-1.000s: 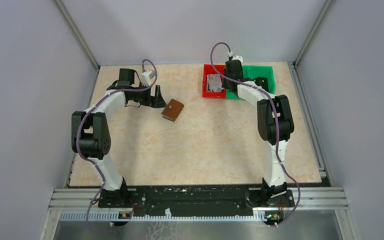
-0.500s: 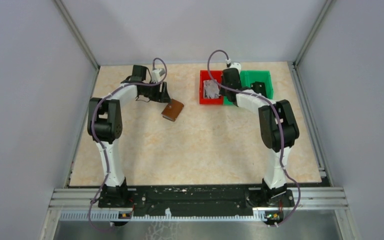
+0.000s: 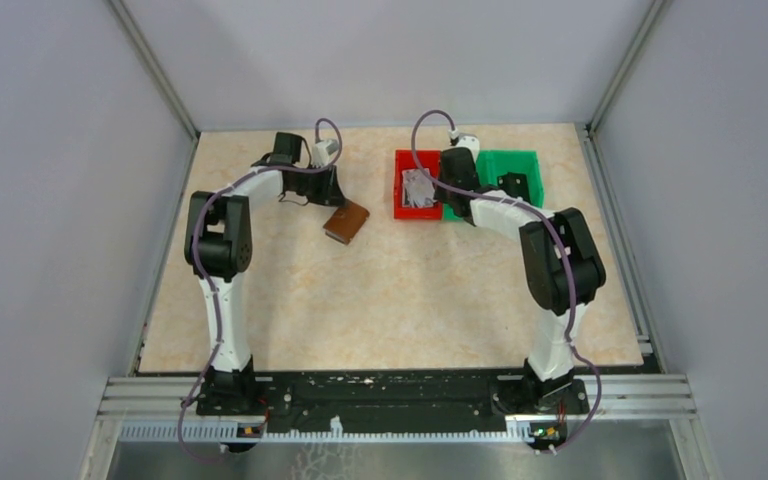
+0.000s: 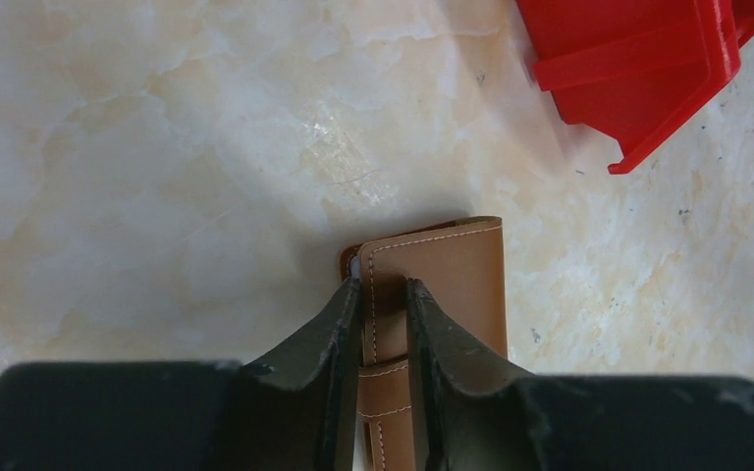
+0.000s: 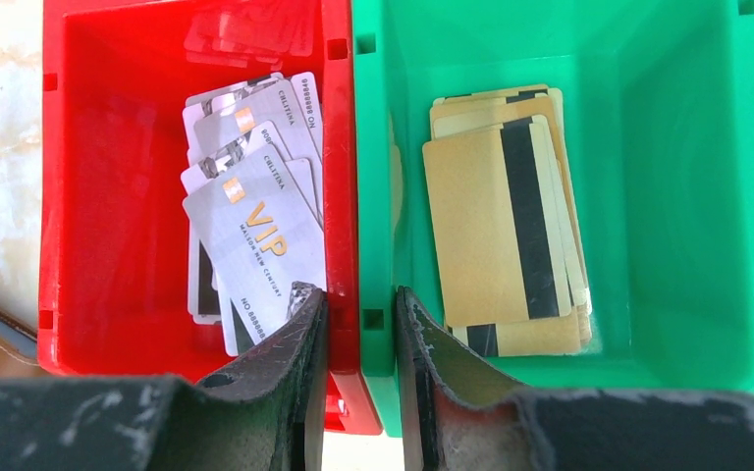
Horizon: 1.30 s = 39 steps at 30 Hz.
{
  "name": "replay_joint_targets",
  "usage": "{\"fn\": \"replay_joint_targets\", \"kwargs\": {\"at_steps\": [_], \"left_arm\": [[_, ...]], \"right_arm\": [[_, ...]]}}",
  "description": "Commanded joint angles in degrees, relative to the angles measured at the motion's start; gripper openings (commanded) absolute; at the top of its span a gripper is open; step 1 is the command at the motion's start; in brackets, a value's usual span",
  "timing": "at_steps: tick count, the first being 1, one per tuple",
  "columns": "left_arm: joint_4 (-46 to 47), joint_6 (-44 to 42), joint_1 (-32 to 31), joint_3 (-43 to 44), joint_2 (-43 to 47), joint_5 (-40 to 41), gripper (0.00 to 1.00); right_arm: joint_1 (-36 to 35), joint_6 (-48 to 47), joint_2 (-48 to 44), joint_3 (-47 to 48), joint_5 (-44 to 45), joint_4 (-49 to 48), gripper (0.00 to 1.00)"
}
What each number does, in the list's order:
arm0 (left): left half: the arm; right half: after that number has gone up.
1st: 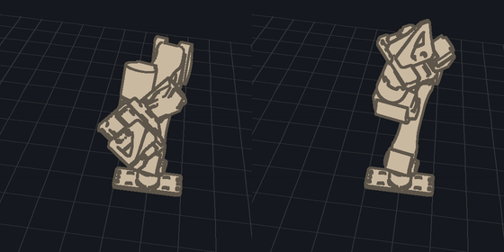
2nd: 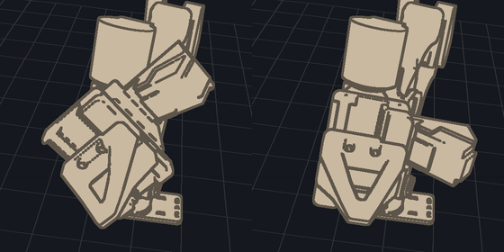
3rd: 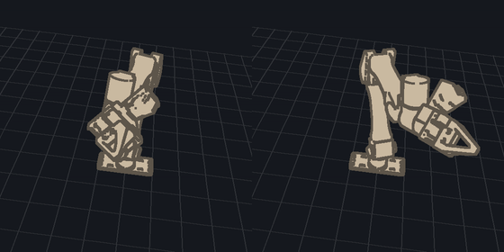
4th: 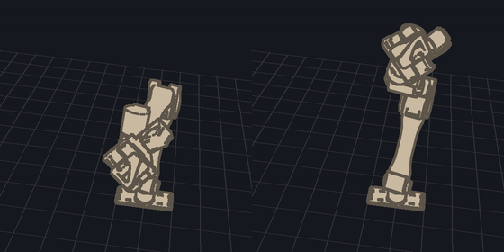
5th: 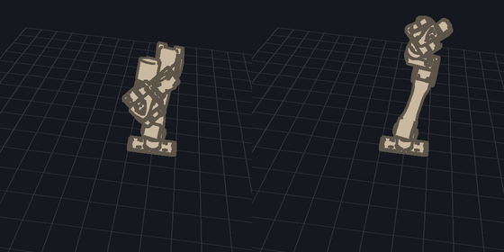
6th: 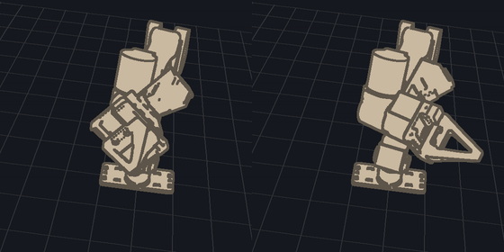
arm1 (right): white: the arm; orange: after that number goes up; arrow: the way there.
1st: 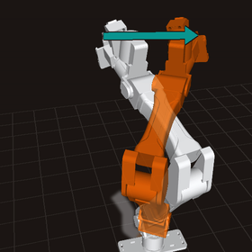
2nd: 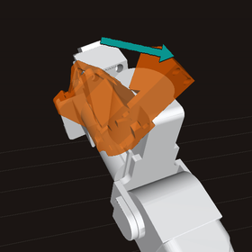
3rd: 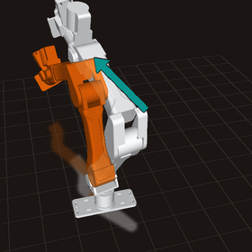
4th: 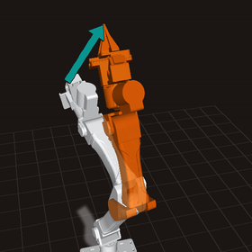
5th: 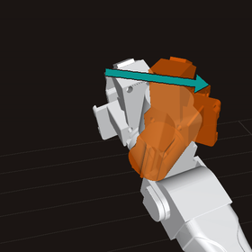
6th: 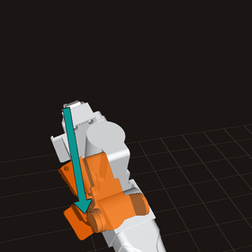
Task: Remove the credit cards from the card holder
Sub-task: Pick up the card holder from the center of the board.
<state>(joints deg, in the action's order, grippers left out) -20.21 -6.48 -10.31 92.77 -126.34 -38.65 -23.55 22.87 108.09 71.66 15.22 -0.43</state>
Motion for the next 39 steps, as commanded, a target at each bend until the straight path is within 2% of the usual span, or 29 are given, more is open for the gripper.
{"fn": "replay_joint_targets", "kwargs": {"at_steps": [1,5,10,25,30,39], "left_arm": [[-2.44,-0.32,-0.48,0.53,-1.56,-3.13,0.24],[-3.67,-1.79,-0.67,-3.36,0.73,-3.80,0.09],[-6.55,-4.95,-0.86,-9.90,5.32,-3.82,0.00],[-13.59,-12.99,-1.65,-28.63,23.23,-4.49,0.00],[-16.63,-13.87,-1.65,-32.41,29.51,-4.09,0.00],[-18.13,-14.15,-1.65,-36.33,38.24,-4.85,0.00]], "right_arm": [[-1.31,3.00,-3.20,-1.77,-1.75,2.03,0.00],[-2.27,3.61,-3.98,-3.63,-2.19,1.51,0.00],[-4.06,5.40,-4.37,-5.75,-2.52,0.90,0.00],[-12.43,11.78,-3.69,-6.19,-0.42,1.41,0.00],[-17.90,18.15,-2.84,-5.51,4.16,4.15,0.00],[-25.62,19.95,-0.52,-2.15,9.75,7.46,0.00]]}}
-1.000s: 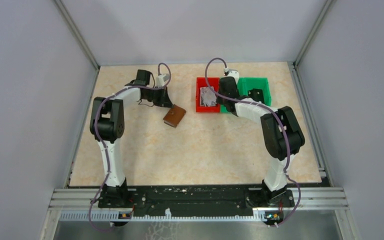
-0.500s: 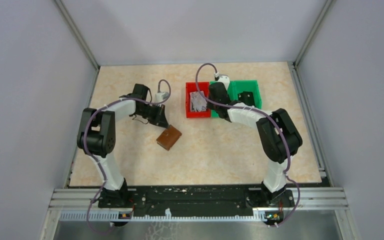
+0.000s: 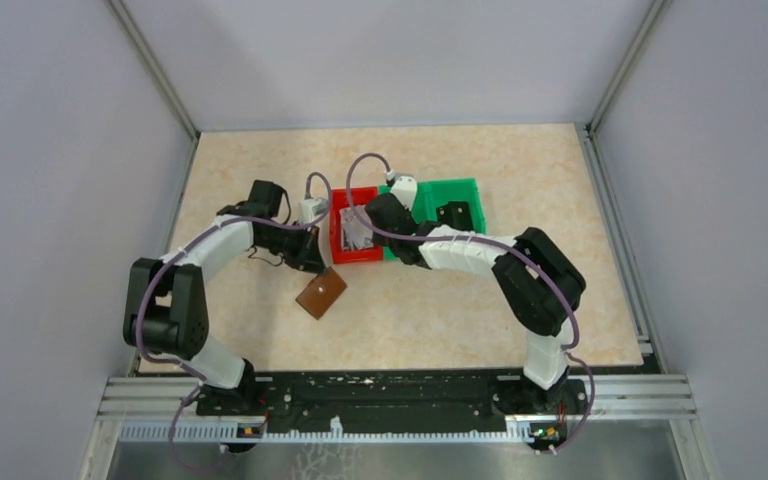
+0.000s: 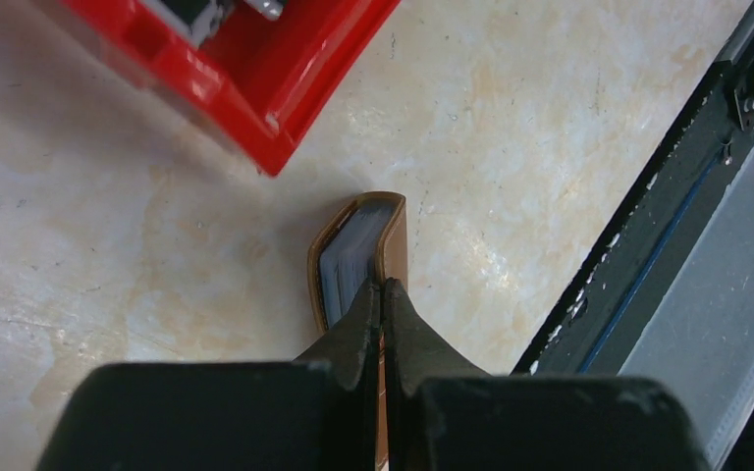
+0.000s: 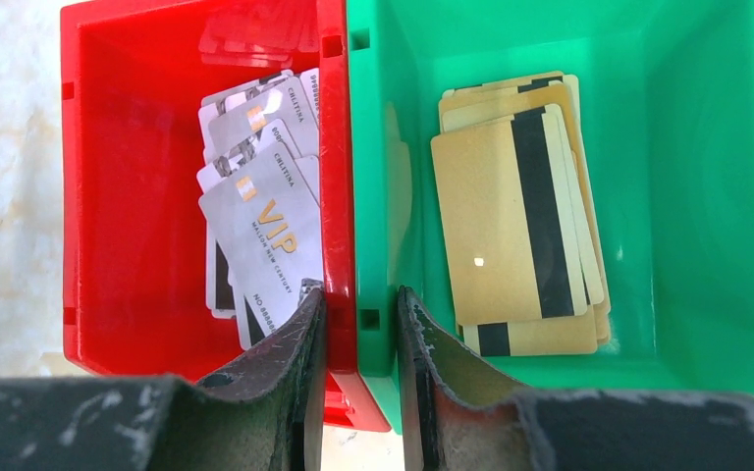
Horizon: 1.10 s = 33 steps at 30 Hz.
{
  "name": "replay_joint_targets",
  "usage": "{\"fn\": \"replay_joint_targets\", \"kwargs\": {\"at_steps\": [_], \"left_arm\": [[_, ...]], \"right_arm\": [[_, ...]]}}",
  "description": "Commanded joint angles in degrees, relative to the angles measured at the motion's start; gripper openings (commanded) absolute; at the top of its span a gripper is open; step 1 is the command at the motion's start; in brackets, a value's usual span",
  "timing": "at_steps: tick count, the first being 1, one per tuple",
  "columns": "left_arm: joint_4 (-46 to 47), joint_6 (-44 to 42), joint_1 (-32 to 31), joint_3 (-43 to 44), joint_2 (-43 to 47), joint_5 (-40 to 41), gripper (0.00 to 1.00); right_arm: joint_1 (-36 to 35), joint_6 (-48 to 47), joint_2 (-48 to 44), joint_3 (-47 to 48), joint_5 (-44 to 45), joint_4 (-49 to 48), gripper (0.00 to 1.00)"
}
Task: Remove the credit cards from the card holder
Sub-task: Pick up the card holder from the center of the board.
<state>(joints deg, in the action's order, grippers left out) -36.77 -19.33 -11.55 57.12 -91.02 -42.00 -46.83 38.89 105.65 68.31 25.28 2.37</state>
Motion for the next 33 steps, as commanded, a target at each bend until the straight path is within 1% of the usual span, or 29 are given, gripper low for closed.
{"fn": "replay_joint_targets", "kwargs": {"at_steps": [1,4,6,8,10,11,12,14,15,17,19,21,23,24,26,29,30,33], "left_arm": [[-1.63,-1.24,-0.40,-0.77,3.24,-1.75,0.00],[-2.48,-1.26,-0.40,-0.59,3.44,-2.21,0.00],[-3.40,-1.55,-0.40,-0.25,3.27,-2.82,0.00],[-4.23,-1.63,-0.40,0.27,3.43,-3.83,0.00],[-5.03,-1.25,-0.66,0.93,3.70,-4.41,0.00],[-5.44,-0.97,-0.87,1.30,4.02,-4.74,0.00],[-5.79,-0.55,-1.06,1.61,4.51,-5.14,0.00],[-5.50,1.19,-1.19,1.68,6.36,-6.46,0.00],[-5.30,2.17,-1.38,1.68,7.04,-7.18,0.00],[-5.43,3.59,-1.84,1.95,9.53,-9.14,0.00],[-5.96,4.36,-2.31,2.27,11.02,-9.79,0.00],[-6.72,4.40,-2.58,2.33,11.48,-9.16,0.00],[-8.13,3.83,-2.68,2.61,11.48,-8.82,0.00],[-8.70,3.66,-2.69,2.76,11.46,-8.77,0.00],[-9.28,3.44,-2.69,2.82,11.69,-8.98,0.00],[-9.22,3.35,-2.75,2.96,11.77,-9.13,0.00],[-9.20,3.36,-2.77,3.18,11.70,-9.07,0.00],[-9.01,3.17,-2.82,3.51,11.21,-9.24,0.00]], "right_arm": [[-2.46,4.04,1.45,0.83,-0.49,4.11,0.00],[-2.48,3.94,0.03,0.12,-1.45,2.57,0.00],[-2.48,2.98,-1.23,-0.63,-2.82,0.84,0.11],[-2.48,2.04,-2.68,-1.59,-4.29,-1.25,0.15],[-2.52,1.59,-4.13,-2.22,-5.49,-1.83,0.23],[-2.50,1.46,-4.90,-2.66,-6.18,-1.84,0.28],[-2.49,1.02,-5.97,-3.32,-7.15,-3.18,0.36],[-2.48,0.20,-8.94,-5.26,-8.60,-5.03,0.56],[-2.41,-0.33,-11.06,-6.70,-9.21,-6.14,0.62],[-2.32,-1.88,-15.65,-9.58,-10.91,-8.36,0.72],[-1.80,-3.72,-19.93,-11.83,-13.78,-10.29,0.79],[-0.75,-5.30,-22.14,-12.83,-17.68,-10.40,0.82],[0.52,-7.22,-23.91,-13.49,-23.12,-10.20,0.83],[1.24,-7.99,-24.63,-13.50,-24.04,-8.56,0.83],[2.73,-9.73,-25.66,-13.24,-23.75,-4.38,0.83],[6.53,-10.15,-27.99,-14.50,-22.99,-0.12,0.77],[7.96,-10.16,-29.08,-15.34,-22.35,1.05,0.77],[13.80,-11.38,-30.95,-15.08,-17.35,5.10,0.77]]}}
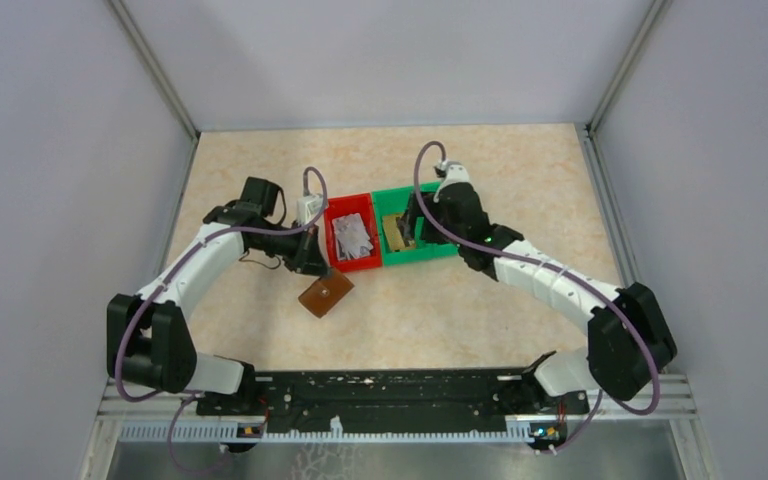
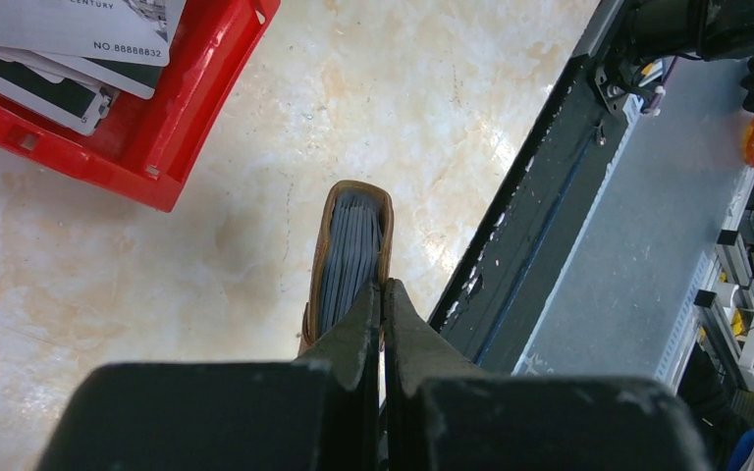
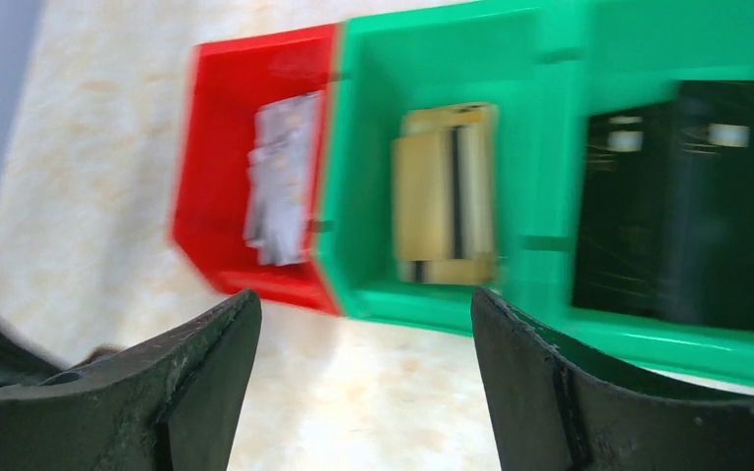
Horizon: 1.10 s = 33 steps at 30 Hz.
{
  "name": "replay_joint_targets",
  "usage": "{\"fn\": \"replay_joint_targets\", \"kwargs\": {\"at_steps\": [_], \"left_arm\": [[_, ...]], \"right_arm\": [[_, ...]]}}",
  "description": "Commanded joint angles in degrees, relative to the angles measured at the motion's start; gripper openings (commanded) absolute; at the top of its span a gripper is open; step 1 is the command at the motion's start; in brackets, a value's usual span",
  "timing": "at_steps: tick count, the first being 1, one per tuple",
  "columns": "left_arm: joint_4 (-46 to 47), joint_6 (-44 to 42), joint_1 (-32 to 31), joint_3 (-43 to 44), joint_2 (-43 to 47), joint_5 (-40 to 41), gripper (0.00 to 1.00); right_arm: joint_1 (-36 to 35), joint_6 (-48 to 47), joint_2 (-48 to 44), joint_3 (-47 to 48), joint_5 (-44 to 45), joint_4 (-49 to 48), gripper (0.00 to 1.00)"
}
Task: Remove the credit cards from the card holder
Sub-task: Pick up the card holder from the center of the board.
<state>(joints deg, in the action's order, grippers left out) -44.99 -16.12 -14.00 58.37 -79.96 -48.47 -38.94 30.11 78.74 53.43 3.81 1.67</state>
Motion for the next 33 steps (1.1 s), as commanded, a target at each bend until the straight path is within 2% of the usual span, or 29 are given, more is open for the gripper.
{"fn": "replay_joint_targets", "kwargs": {"at_steps": [1,4,12,20,33], "left_arm": [[-0.53,0.03,-0.41,2.27,-0.03,-2.62,0.00],[0.17,0.00,-0.54,2.28,-0.36,-1.64,0.00],[3.05,-0.12,-0.68,0.59,-1.21,1.49,0.00],[3.42,0.57,-0.85,2.06,-2.24,1.33,0.00],[3.60,0.48,-1.03,2.57,-2.51,1.74,0.00]], "right_arm": [[8.05,-2.69,-4.00,0.06,4.33,6.52,0.77],[11.91,-3.44,-2.00,1.69,3.35,7.61,0.76],[12.13,-6.72,7.26,7.21,0.61,7.35,0.57],[12.04,-6.27,15.57,12.31,1.33,7.37,0.47],[9.45,-5.20,20.80,15.17,2.34,8.07,0.40]]}}
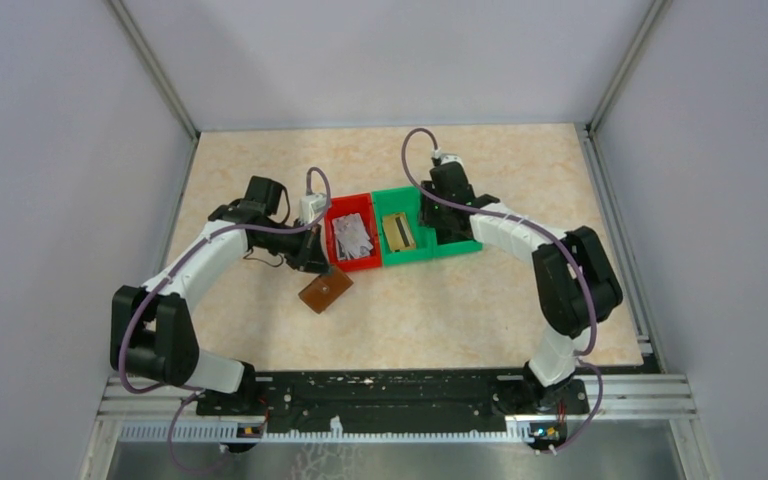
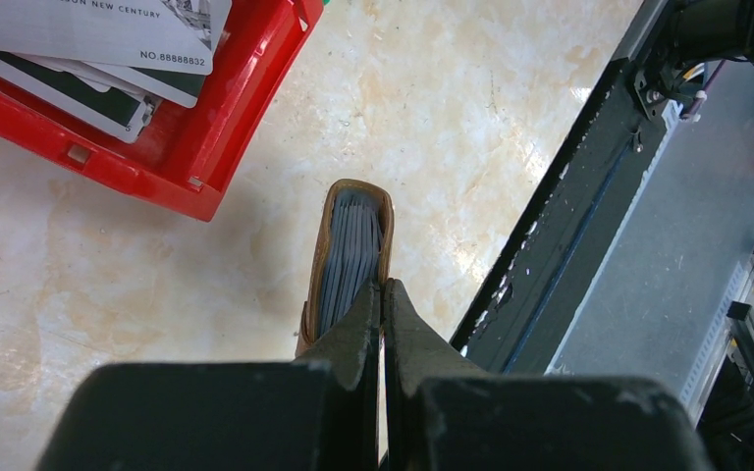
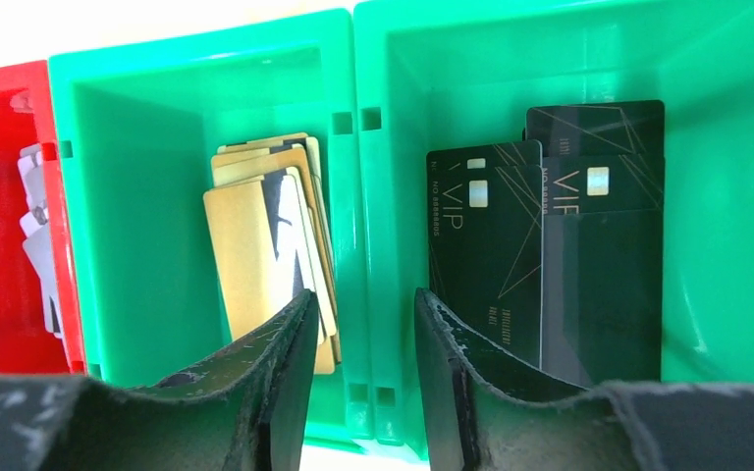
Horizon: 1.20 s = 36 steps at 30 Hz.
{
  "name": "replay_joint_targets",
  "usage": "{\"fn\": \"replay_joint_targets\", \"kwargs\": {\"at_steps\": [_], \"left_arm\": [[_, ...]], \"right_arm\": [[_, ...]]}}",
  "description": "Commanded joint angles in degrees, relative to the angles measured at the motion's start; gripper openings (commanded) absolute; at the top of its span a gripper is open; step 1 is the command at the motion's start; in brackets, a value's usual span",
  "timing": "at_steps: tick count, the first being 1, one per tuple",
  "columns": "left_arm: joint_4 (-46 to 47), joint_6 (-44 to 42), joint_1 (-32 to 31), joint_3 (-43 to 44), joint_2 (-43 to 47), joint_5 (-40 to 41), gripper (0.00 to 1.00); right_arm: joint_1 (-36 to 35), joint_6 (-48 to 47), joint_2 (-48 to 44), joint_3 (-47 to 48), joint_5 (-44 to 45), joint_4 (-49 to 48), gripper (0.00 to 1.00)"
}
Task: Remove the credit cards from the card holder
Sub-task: Pick up the card holder from the center of the board.
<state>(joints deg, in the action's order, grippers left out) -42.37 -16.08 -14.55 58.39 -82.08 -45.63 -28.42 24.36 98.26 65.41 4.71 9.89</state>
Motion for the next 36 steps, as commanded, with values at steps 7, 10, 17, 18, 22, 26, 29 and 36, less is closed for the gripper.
{"fn": "replay_joint_targets", "kwargs": {"at_steps": [7,10,17,18,22,26,29,36], "left_arm": [[1.19,0.79,-0.46,3.13,-0.41,-1.56,0.00],[1.24,0.85,-0.48,3.13,-0.28,-1.64,0.00],[0.88,0.45,-0.48,3.04,0.51,-1.95,0.00],[0.82,0.39,-0.44,3.00,0.66,-2.01,0.00],[1.09,1.51,-0.57,3.17,1.10,-3.55,0.00],[1.41,3.54,-0.85,3.93,1.27,-6.24,0.00],[1.05,4.51,-1.01,4.84,1.86,-7.39,0.00],[0.09,4.70,-1.09,6.79,3.48,-9.74,0.00]], "right_arm": [[-3.62,5.31,0.24,1.40,6.93,0.89,0.13],[-5.52,7.87,-1.03,0.09,10.87,0.31,0.05],[-7.62,8.06,-3.14,-1.65,15.32,-1.59,0.01],[-7.61,7.84,-3.16,-1.07,16.15,-0.48,0.01],[-7.70,10.04,-5.26,-1.62,17.53,1.11,0.10],[-7.70,11.65,-9.81,-3.69,14.77,-2.36,0.33],[-7.70,10.51,-14.43,-3.16,11.24,-3.81,0.57],[-7.68,6.18,-24.18,-5.14,-10.52,-8.76,0.93]]}}
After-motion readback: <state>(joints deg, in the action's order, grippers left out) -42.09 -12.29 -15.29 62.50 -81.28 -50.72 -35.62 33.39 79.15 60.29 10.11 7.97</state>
